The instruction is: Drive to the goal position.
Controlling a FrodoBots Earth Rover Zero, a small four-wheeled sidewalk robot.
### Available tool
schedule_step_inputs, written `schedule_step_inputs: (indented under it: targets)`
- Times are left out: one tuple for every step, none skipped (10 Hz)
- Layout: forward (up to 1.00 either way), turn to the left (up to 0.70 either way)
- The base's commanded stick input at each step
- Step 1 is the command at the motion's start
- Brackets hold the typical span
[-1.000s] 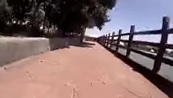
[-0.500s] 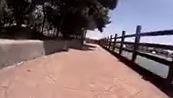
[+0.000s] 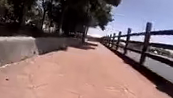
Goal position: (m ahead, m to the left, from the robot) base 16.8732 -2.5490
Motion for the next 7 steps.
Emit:
schedule_step_inputs:
  targets:
    - [1.00, 0.00]
    - [1.00, 0.00]
    - [1.00, 0.00]
    - [1.00, 0.00]
    - [1.00, 0.00]
    - [1.00, 0.00]
    - [1.00, 0.00]
